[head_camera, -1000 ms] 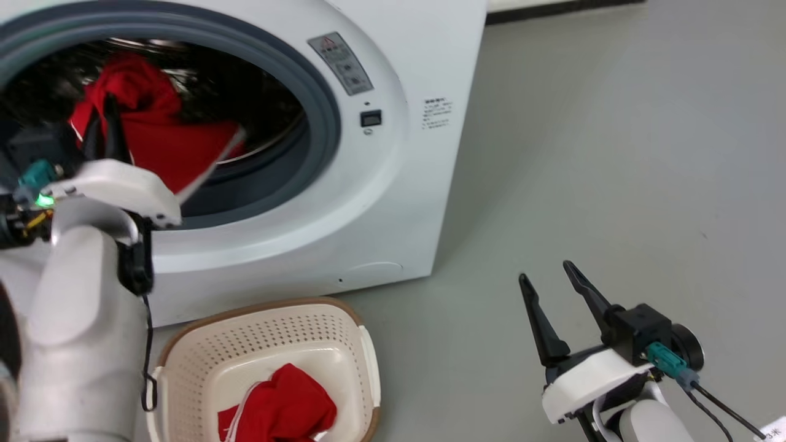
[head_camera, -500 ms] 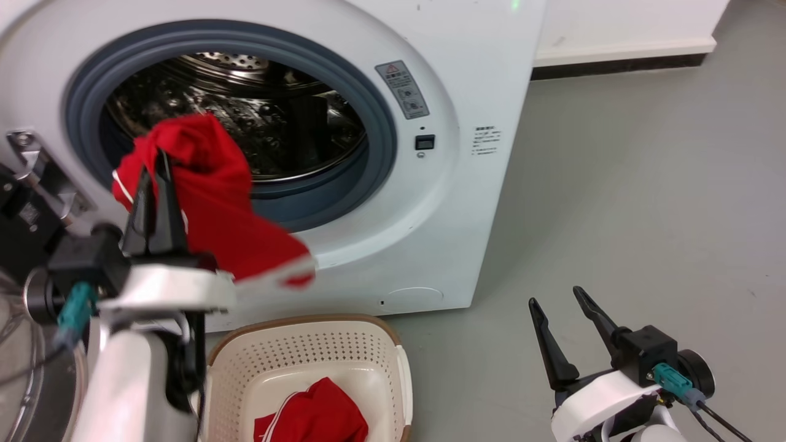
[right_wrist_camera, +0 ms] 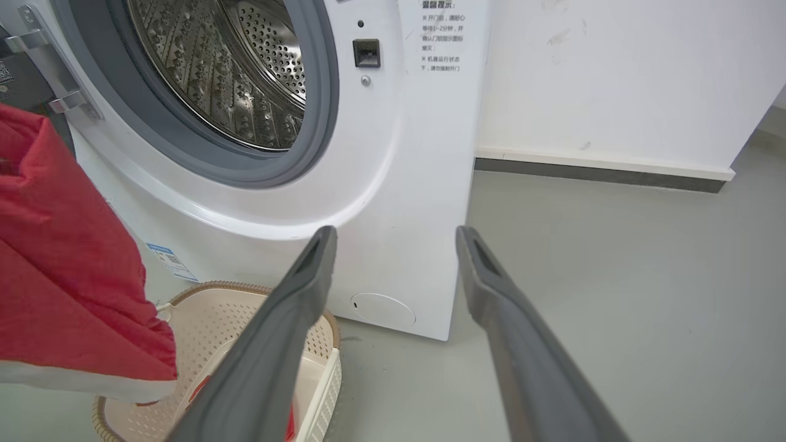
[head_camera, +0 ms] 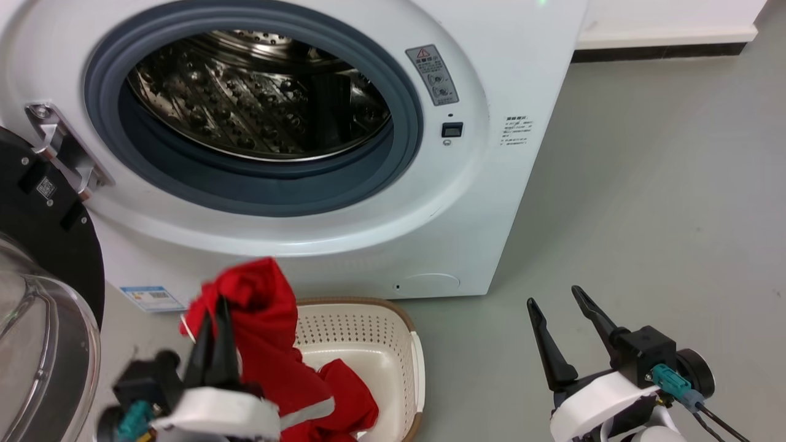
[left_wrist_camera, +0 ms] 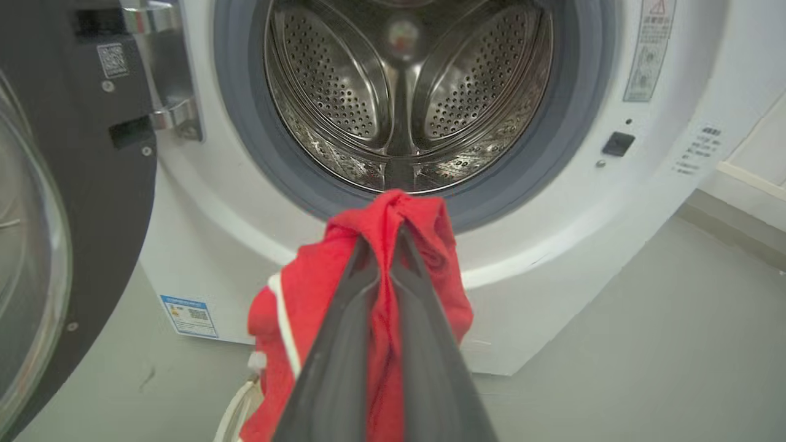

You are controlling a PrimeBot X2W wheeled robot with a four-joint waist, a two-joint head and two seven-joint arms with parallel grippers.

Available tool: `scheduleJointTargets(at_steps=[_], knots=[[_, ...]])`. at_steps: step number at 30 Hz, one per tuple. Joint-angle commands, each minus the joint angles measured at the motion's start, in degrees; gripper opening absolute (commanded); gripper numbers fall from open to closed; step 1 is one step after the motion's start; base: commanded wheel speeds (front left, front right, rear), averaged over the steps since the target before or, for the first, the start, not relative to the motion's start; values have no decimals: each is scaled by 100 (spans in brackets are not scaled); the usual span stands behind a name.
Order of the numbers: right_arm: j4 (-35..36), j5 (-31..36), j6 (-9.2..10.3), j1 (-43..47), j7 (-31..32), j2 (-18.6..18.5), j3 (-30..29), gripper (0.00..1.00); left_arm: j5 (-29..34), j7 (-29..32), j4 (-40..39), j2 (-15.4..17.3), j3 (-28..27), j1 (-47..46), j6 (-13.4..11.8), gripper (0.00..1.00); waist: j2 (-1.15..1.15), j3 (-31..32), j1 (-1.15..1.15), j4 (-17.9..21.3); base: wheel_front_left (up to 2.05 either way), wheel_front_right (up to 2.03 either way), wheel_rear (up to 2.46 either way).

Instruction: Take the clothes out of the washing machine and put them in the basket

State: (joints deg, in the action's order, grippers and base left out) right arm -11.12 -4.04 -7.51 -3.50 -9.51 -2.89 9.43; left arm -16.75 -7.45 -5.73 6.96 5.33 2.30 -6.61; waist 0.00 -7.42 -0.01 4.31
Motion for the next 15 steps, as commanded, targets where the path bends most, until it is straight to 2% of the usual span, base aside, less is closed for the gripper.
scheduleJointTargets(at_steps=[1,2,3,4,8,15], knots=[[64,40,4,-64,18,4,10,100,-146,-196,414,-53,21,103,113,0,0,-145,1,-36,0,0,0],[64,40,4,-64,18,4,10,100,-146,-196,414,-53,21,103,113,0,0,-145,1,-36,0,0,0],[80,67,4,-121,30,4,31,100,-244,-379,886,-103,48,57,219,0,0,-285,1,-48,0,0,0],[80,67,4,-121,30,4,31,100,-244,-379,886,-103,48,57,219,0,0,-285,1,-48,0,0,0],[149,122,4,-226,28,4,35,100,-388,-606,1984,-155,16,-311,380,0,0,-639,1,-66,0,0,0],[255,163,4,-595,-8,4,83,100,-536,-769,4005,-236,-152,-1620,672,0,0,-1527,1,-35,0,0,0]])
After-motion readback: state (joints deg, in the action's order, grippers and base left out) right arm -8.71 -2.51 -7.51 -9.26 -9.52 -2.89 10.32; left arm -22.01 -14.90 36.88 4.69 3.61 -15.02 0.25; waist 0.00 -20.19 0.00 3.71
